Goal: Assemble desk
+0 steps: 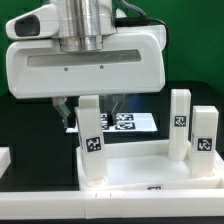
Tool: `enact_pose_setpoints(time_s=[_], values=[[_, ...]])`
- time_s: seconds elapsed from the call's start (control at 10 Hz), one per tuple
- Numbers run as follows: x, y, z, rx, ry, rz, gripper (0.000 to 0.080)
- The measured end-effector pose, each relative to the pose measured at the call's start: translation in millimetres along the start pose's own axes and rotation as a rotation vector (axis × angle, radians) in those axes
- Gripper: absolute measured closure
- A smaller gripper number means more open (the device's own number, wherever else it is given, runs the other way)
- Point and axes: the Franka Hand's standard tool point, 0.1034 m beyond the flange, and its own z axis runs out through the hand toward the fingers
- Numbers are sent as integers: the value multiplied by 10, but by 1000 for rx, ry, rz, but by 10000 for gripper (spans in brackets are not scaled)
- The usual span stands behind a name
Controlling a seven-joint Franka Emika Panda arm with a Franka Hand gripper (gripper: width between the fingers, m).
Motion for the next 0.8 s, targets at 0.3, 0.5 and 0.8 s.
enact_pose_setpoints(time_s=[0.3,0.5,0.8], values=[[-5,-40,-17,-10,3,343,515],[-20,-42,3,-2,-1,725,515],[-19,9,16,42,-18,1035,515]])
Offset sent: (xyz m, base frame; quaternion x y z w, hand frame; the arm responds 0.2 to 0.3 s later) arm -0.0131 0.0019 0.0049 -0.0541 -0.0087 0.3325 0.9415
